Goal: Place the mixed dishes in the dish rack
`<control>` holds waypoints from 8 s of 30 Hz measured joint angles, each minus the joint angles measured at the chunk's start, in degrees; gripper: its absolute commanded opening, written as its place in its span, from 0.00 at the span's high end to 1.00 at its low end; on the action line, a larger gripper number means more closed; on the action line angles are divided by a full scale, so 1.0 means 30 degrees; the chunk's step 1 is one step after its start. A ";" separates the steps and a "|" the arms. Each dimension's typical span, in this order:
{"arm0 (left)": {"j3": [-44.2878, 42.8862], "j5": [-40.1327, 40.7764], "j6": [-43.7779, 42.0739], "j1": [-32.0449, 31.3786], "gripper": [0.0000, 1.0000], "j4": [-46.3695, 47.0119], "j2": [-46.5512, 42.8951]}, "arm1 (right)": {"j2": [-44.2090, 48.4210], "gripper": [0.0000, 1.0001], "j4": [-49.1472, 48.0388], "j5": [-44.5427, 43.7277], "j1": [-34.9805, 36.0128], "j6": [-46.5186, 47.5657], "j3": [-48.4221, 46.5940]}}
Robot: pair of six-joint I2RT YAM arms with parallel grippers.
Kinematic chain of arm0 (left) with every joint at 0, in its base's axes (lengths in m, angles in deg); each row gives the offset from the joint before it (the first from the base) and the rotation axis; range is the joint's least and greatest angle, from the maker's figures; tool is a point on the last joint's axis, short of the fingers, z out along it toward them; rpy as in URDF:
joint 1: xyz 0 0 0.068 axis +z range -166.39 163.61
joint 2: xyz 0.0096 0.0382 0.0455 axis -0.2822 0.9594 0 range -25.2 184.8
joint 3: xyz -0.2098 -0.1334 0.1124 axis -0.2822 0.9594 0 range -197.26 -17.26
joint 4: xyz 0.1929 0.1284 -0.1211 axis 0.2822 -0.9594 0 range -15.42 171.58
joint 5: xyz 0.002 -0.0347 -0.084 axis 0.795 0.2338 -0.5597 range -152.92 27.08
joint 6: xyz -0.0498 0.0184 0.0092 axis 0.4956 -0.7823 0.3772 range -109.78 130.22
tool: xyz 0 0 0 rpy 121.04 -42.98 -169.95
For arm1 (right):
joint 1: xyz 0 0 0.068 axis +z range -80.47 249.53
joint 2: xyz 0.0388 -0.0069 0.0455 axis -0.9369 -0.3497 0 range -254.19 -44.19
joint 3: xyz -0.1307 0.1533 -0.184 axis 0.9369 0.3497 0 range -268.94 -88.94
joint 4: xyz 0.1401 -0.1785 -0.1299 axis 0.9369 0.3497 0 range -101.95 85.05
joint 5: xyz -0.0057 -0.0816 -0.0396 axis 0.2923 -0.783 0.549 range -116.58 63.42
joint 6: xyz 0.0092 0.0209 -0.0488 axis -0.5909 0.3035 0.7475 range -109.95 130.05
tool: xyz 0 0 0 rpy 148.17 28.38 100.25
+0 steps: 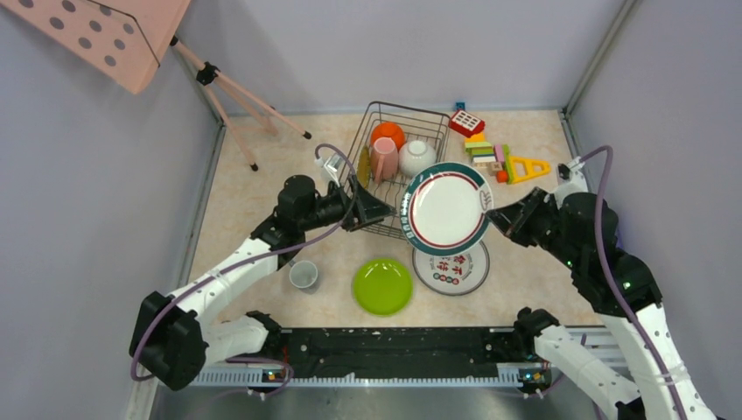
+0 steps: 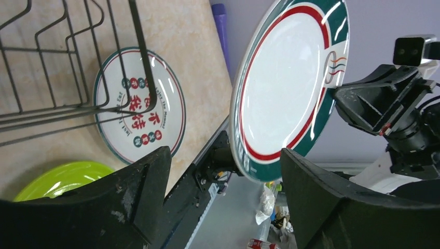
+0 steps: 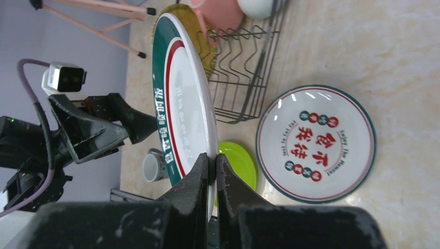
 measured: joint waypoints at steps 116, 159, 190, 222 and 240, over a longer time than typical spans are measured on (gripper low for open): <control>-1.5715 2.7656 -1.3209 -0.6688 0.38 -1.4877 1.1854 | -0.1406 0.14 -0.3803 -0.2149 -0.0124 -0.0860 0.9435; -1.3624 1.4987 -1.3209 -0.5566 0.49 -1.3165 0.6841 | 0.1435 1.00 -0.0619 -0.4452 -0.0124 -0.2011 0.8094; -1.5118 1.5336 -1.1948 -0.2973 0.32 -1.2903 1.1322 | 0.2550 1.00 -0.0087 -0.6084 -0.0117 -0.0838 0.5982; -1.8068 2.3984 -1.7041 -0.6448 0.10 -1.2619 1.3908 | 0.1727 1.00 -0.1290 -0.6033 -0.0117 0.0058 0.4488; -1.7034 2.2673 -1.5293 -0.2725 0.11 -1.3427 1.2735 | 0.1712 1.00 -0.1304 -0.5850 -0.0117 0.0051 0.4488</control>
